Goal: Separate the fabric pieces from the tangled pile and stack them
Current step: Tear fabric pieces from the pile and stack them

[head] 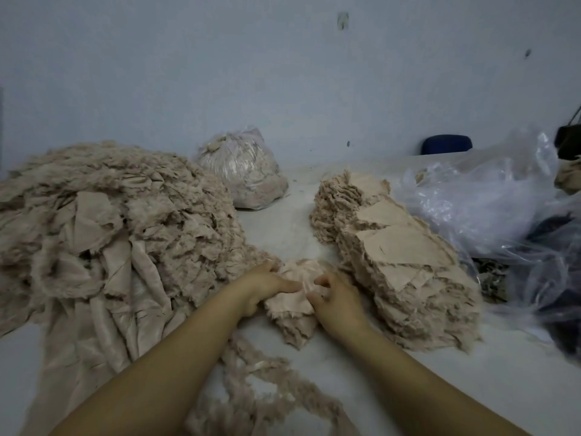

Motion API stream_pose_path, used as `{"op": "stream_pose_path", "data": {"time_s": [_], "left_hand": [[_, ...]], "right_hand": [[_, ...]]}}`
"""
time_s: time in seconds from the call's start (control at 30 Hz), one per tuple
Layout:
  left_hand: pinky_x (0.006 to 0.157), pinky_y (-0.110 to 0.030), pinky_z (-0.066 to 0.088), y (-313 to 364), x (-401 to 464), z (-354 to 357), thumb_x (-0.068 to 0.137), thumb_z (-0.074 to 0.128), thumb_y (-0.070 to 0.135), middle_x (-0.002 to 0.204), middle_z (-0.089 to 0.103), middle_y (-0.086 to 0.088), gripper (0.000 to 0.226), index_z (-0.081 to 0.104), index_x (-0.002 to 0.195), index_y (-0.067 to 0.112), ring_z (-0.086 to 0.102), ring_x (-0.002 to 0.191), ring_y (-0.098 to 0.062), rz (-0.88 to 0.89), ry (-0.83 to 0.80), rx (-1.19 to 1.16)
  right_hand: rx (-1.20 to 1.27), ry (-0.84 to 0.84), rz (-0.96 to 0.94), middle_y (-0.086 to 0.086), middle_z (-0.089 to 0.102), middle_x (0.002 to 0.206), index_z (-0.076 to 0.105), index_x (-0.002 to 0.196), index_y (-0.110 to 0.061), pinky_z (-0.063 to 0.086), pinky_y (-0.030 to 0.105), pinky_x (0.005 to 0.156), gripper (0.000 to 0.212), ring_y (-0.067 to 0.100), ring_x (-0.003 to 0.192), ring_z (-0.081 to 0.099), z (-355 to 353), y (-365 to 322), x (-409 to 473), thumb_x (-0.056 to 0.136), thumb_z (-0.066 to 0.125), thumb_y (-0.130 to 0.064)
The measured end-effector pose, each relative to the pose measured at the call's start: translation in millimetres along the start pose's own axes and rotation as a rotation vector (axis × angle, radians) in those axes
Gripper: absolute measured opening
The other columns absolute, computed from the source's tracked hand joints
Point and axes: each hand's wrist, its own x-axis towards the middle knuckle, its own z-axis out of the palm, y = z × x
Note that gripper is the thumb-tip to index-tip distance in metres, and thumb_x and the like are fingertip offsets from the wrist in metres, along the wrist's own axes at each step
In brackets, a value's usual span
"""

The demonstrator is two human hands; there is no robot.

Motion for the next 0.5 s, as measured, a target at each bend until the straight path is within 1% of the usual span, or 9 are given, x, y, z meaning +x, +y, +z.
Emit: {"op": "stream_pose_path", "data": {"time_s": [0.07, 0.1, 0.17, 0.2, 0.3, 0.37, 0.4, 0.47, 0.5], "left_hand": [[0.098, -0.042, 0.048, 3.7, -5.0, 0.5, 0.077, 0.073, 0.001, 0.121, 0.062, -0.016, 0.061, 0.048, 0.132, 0.001, 0.062, 0.107, -0.028, -0.052, -0.012, -0.171], [0.096, -0.044, 0.049, 6.4, -8.3, -0.9, 0.079, 0.068, -0.003, 0.113, 0.066, -0.019, 0.049, 0.054, 0.126, -0.001, 0.064, 0.101, -0.031, -0.076, -0.022, -0.263], [0.09, -0.044, 0.05, 13.0, -16.6, -6.1, 0.084, 0.059, -0.005, 0.096, 0.069, -0.02, 0.03, 0.061, 0.113, -0.002, 0.065, 0.089, -0.031, -0.112, -0.068, -0.411], [0.089, -0.045, 0.05, 17.0, -20.7, -9.6, 0.086, 0.055, -0.005, 0.091, 0.069, -0.019, 0.024, 0.063, 0.108, -0.002, 0.065, 0.085, -0.031, -0.116, -0.095, -0.458], [0.088, -0.048, 0.049, 33.3, -36.5, -18.2, 0.087, 0.052, -0.002, 0.091, 0.069, -0.021, 0.018, 0.064, 0.101, -0.002, 0.065, 0.087, -0.033, -0.082, -0.151, -0.534], [0.085, -0.046, 0.053, 46.2, -48.4, -18.6, 0.081, 0.056, -0.001, 0.095, 0.07, -0.021, 0.022, 0.065, 0.101, -0.002, 0.067, 0.087, -0.033, -0.035, -0.178, -0.564], [0.081, -0.044, 0.056, 52.3, -52.4, -16.6, 0.078, 0.057, 0.0, 0.094, 0.07, -0.021, 0.025, 0.065, 0.101, -0.002, 0.069, 0.084, -0.032, -0.01, -0.195, -0.586], [0.074, -0.043, 0.058, 64.9, -55.4, -8.7, 0.08, 0.056, 0.003, 0.09, 0.072, -0.019, 0.022, 0.065, 0.1, -0.001, 0.071, 0.079, -0.03, 0.046, -0.209, -0.644], [0.075, -0.043, 0.057, 71.6, -54.9, -2.8, 0.085, 0.055, 0.005, 0.088, 0.072, -0.019, 0.018, 0.065, 0.099, -0.001, 0.071, 0.078, -0.029, 0.071, -0.209, -0.681]], "right_hand": [[0.15, 0.024, 0.012, 0.003, 0.055, 0.127, 0.054, 0.116, -0.017, 0.042, 0.038, 0.099, 0.03, 0.022, 0.117, 0.05, -2.1, -0.1, -3.1, 0.088, 0.059, -0.028], [0.221, 0.043, 0.023, 0.004, 0.055, 0.125, 0.054, 0.116, -0.017, 0.042, 0.04, 0.099, 0.032, 0.022, 0.115, 0.051, -3.0, -0.5, -4.4, 0.088, 0.061, -0.03], [0.359, 0.046, 0.061, 0.005, 0.054, 0.123, 0.052, 0.12, -0.017, 0.043, 0.042, 0.1, 0.04, 0.022, 0.114, 0.053, -4.3, -3.6, -8.3, 0.088, 0.063, -0.038], [0.453, 0.035, 0.09, 0.005, 0.056, 0.122, 0.051, 0.121, -0.017, 0.045, 0.043, 0.1, 0.044, 0.022, 0.112, 0.055, -5.3, -7.6, -11.2, 0.087, 0.065, -0.041], [0.84, -0.068, 0.18, 0.008, 0.064, 0.119, 0.053, 0.124, -0.012, 0.049, 0.045, 0.098, 0.05, 0.026, 0.107, 0.062, -12.1, -23.7, -17.5, 0.086, 0.067, -0.041], [1.042, -0.18, 0.188, 0.012, 0.066, 0.117, 0.054, 0.127, -0.011, 0.052, 0.048, 0.093, 0.047, 0.03, 0.104, 0.065, -20.8, -35.0, -21.2, 0.089, 0.064, -0.039], [1.108, -0.199, 0.18, 0.013, 0.067, 0.116, 0.055, 0.126, -0.013, 0.055, 0.047, 0.088, 0.043, 0.032, 0.102, 0.067, -25.9, -39.4, -21.6, 0.091, 0.063, -0.036], [1.164, -0.128, 0.137, 0.014, 0.07, 0.111, 0.058, 0.123, -0.013, 0.057, 0.045, 0.081, 0.035, 0.034, 0.098, 0.068, -39.7, -46.6, -19.4, 0.091, 0.063, -0.027], [1.174, -0.054, 0.112, 0.014, 0.07, 0.111, 0.058, 0.122, -0.011, 0.057, 0.045, 0.083, 0.034, 0.033, 0.098, 0.068, -48.8, -48.4, -15.8, 0.091, 0.064, -0.022]]}}
